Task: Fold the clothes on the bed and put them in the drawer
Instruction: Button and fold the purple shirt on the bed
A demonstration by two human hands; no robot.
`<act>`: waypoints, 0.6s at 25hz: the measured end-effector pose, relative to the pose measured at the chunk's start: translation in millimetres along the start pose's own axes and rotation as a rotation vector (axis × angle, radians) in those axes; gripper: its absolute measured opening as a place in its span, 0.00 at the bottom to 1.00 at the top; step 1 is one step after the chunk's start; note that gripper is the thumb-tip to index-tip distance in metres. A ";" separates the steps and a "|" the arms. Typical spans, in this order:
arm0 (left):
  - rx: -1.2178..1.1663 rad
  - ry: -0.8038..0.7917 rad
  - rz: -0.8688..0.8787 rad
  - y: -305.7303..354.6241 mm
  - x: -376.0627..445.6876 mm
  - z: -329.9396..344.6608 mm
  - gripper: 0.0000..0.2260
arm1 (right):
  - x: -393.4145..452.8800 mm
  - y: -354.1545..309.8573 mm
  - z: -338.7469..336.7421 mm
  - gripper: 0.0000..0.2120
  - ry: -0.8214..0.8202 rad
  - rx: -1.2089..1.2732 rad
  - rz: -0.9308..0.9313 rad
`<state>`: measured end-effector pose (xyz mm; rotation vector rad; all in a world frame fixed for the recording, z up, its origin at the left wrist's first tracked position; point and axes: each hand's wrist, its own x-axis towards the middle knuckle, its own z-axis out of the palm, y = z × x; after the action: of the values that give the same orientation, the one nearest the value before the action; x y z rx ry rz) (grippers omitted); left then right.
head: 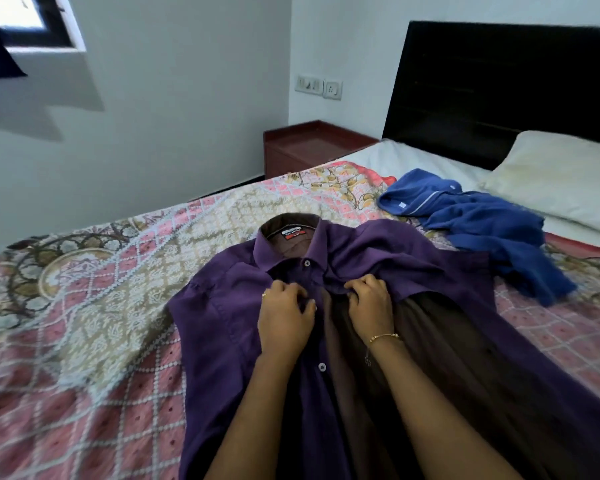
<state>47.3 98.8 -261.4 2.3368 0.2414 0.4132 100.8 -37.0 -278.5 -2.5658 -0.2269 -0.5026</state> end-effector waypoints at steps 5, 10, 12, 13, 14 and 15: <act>0.334 -0.183 0.052 6.0 -21.0 -15.0 0.12 | -3.8 -24.1 -44.4 0.04 0.022 0.265 0.174; 0.301 -0.044 -0.003 12.2 -18.7 -4.0 0.13 | -26.9 -56.0 -54.2 0.08 0.056 0.400 0.139; 0.289 -0.053 -0.007 12.0 -16.3 -0.4 0.13 | -37.9 -60.8 -41.0 0.11 -0.012 0.483 0.194; 0.266 -0.059 -0.008 11.7 -15.3 -0.6 0.12 | -43.2 -62.2 -32.9 0.12 -0.013 0.514 0.237; 0.234 -0.059 -0.012 11.4 -15.2 -0.8 0.11 | -48.1 -61.8 -25.2 0.11 0.010 0.566 0.292; 0.195 -0.052 -0.017 11.6 -15.8 -2.0 0.11 | -52.6 -61.7 -19.6 0.09 0.043 0.644 0.357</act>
<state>32.5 87.2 -255.5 2.5312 0.2875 0.3331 30.9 2.3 -255.5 -1.9053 0.0793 -0.2850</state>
